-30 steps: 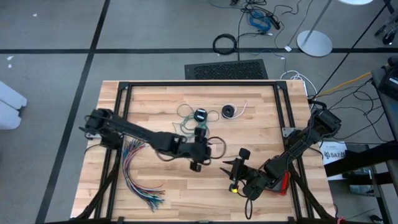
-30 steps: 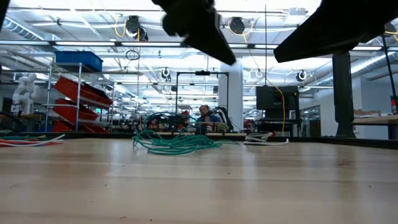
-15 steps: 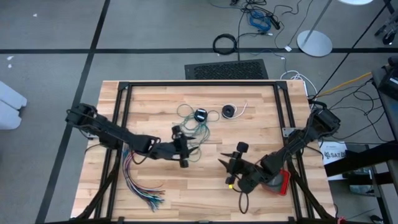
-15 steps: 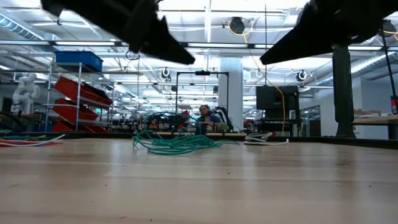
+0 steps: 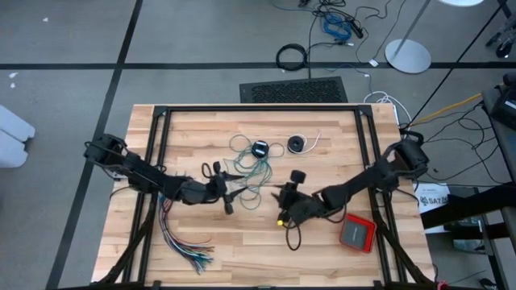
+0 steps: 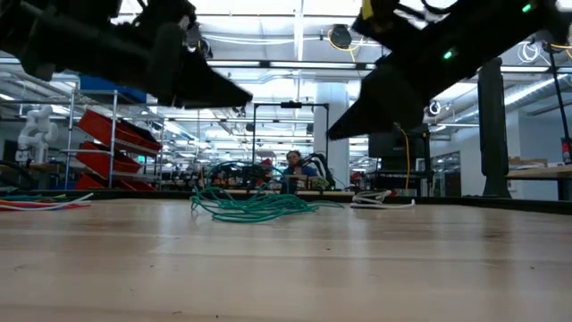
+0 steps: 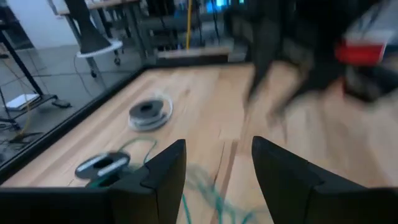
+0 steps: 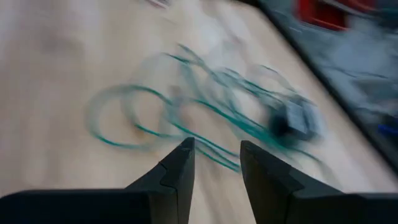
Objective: Coil cords
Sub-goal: Coil the green wire onto the spool
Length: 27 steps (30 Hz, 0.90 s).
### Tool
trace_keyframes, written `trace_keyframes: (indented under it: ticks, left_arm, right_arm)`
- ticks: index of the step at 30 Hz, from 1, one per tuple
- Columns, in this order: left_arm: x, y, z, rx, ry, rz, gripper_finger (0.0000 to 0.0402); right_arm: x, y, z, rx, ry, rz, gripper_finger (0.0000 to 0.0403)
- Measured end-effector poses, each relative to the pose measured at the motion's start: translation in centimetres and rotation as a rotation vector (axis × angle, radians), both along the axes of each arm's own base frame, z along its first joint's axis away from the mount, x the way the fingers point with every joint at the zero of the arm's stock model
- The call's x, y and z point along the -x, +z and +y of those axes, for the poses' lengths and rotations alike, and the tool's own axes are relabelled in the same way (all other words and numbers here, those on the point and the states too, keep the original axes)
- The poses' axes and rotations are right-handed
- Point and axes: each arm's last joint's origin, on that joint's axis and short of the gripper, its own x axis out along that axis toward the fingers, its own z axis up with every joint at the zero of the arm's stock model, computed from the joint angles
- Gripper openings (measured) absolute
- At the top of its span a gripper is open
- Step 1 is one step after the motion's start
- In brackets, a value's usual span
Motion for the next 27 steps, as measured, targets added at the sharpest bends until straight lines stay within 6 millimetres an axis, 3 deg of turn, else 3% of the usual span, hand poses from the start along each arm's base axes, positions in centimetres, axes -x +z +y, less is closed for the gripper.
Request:
trace_keyframes:
  ticks: [4, 7, 17, 27]
  left_arm:
    - [0.0, 0.8, 0.2, 0.067, 0.003, -0.107, 0.0192]
    - [-0.1, 1.3, 0.3, 0.107, 0.006, -0.165, 0.0192]
    - [0.0, 0.5, -0.5, 0.096, -0.073, -0.097, 0.0192]
    - [0.0, 0.1, -0.3, 0.012, -0.070, -0.039, 0.0192]
  right_arm:
    - [-1.2, -0.8, -0.5, -0.071, 0.200, -0.089, 0.0116]
    - [-1.7, -0.8, -1.0, -0.051, 0.250, -0.109, 0.0116]
    - [-2.6, -0.9, -5.0, -0.008, 0.153, -0.081, 0.0116]
    - [-3.5, -3.4, -5.7, 0.006, 0.143, -0.072, 0.0116]
